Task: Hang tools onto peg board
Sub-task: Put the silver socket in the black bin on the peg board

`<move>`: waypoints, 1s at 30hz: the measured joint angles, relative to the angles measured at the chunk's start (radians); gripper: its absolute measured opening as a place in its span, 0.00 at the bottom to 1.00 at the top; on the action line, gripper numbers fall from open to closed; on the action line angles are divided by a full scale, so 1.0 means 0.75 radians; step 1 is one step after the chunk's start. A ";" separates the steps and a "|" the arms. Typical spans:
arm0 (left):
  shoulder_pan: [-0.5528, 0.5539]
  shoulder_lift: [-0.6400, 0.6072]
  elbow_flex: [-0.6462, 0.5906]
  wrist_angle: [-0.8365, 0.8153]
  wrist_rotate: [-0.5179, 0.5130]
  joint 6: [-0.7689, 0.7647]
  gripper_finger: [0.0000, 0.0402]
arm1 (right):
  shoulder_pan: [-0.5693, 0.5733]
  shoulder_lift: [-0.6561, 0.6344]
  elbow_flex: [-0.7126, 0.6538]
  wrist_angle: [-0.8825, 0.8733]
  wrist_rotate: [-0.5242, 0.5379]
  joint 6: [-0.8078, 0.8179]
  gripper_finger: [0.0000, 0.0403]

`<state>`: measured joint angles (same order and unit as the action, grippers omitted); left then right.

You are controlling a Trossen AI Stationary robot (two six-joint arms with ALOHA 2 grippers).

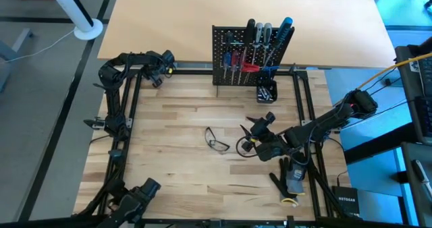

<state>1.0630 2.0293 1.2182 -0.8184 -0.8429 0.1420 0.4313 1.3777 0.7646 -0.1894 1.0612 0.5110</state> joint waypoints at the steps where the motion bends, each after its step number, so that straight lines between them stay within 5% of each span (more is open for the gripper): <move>1: 0.000 -0.001 0.001 0.000 0.015 -0.001 0.00 | 0.000 0.000 0.000 0.000 0.000 0.000 0.48; 18: -0.029 -0.001 0.001 -0.142 0.080 -0.029 0.00 | 0.000 0.001 0.000 -0.031 -0.035 0.007 0.48; 25: -0.121 -0.014 -0.002 -0.205 0.264 -0.043 0.00 | 0.000 0.001 0.000 -0.030 -0.035 0.009 0.48; 30: -0.210 -0.015 -0.002 -0.262 0.234 -0.041 0.01 | 0.000 0.001 0.000 -0.030 -0.035 0.009 0.48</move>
<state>0.9053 2.0181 1.2171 -1.0145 -0.6672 0.1115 0.4316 1.3785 0.7644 -0.2119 1.0351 0.5179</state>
